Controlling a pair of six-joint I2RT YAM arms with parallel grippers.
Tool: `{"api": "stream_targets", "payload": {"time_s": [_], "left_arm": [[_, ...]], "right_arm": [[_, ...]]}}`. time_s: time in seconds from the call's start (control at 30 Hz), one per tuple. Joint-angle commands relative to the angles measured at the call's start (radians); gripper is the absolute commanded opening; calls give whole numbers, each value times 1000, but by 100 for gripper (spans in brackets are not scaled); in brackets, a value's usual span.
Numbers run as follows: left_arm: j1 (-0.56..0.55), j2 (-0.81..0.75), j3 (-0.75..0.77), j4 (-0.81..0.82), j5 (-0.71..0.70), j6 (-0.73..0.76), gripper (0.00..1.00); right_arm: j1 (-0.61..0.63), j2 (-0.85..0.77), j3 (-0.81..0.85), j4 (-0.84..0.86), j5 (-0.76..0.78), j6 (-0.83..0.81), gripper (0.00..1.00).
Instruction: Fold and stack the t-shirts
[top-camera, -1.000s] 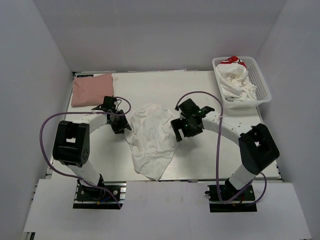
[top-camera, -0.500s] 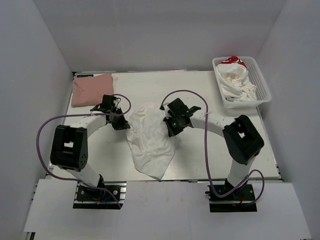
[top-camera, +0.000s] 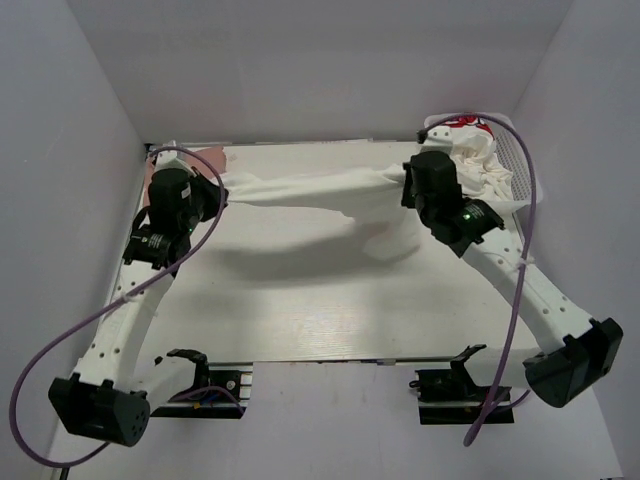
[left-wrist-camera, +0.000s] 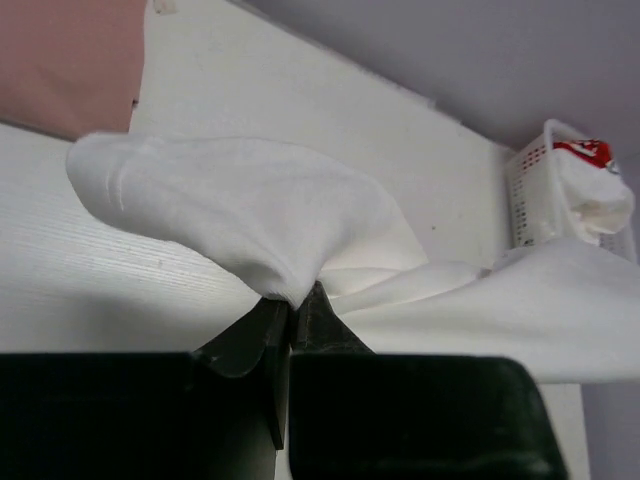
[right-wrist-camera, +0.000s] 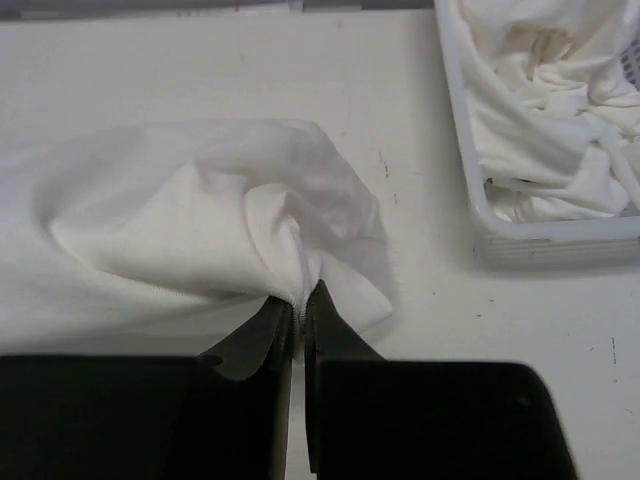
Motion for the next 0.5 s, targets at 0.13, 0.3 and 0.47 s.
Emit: {"api": "stream_targets", "payload": {"time_s": [0.13,0.3,0.47], "left_arm": [[7,-114,35,-75,-150,-20,0],[7,-69,68,-43,-119,-20,0],[27,61,33,-10,-48,-40,0]], "right_arm": [[-67,-94,52,-5,150,5,0],[-89,-76,99,29,70,-46,0],[-116,63,111,32,-50,-63,0]]}}
